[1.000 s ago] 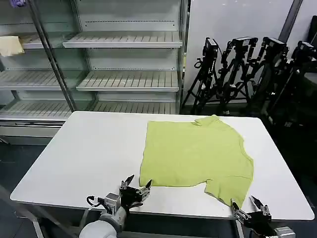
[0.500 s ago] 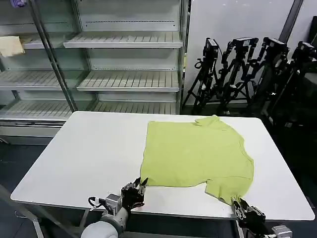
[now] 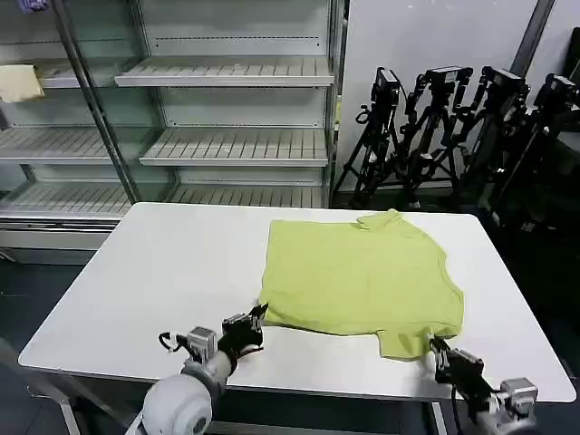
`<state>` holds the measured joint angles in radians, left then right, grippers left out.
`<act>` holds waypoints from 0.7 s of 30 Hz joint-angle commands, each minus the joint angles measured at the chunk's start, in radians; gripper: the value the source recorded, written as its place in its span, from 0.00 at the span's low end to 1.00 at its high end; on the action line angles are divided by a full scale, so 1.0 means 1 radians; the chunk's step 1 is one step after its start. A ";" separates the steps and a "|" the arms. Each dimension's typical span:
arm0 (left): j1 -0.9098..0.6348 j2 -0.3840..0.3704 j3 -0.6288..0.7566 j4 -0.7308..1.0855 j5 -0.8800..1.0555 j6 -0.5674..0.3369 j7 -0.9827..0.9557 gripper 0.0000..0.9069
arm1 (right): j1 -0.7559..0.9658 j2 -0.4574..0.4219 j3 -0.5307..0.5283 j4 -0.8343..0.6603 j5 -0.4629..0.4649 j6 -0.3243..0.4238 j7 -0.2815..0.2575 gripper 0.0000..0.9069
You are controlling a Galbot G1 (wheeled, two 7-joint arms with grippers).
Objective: Fold and organize the clothes.
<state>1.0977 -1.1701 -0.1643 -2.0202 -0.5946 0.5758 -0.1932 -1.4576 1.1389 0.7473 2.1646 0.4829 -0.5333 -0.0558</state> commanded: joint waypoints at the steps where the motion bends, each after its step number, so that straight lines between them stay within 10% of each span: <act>1: -0.190 -0.020 0.008 0.123 -0.112 -0.001 0.008 0.00 | 0.345 -0.069 -0.081 -0.218 0.028 -0.022 0.028 0.00; 15: -0.276 -0.031 0.033 0.270 -0.110 -0.006 0.013 0.01 | 0.444 -0.068 -0.139 -0.352 -0.015 -0.015 0.016 0.00; 16: -0.276 -0.032 0.038 0.277 -0.107 -0.006 0.015 1.00 | 0.449 -0.065 -0.146 -0.357 -0.043 -0.021 0.015 0.64; 17: -0.277 -0.033 0.039 0.279 -0.105 -0.006 0.016 1.00 | 0.449 -0.063 -0.156 -0.373 -0.056 -0.015 0.003 1.00; 21: -0.278 -0.044 0.047 0.306 -0.057 -0.009 0.025 1.00 | 0.415 -0.048 -0.148 -0.361 -0.060 -0.014 0.002 1.00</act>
<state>0.8632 -1.2084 -0.1246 -1.7745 -0.6657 0.5644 -0.1709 -1.0896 1.0924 0.6213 1.8667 0.4539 -0.5468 -0.0497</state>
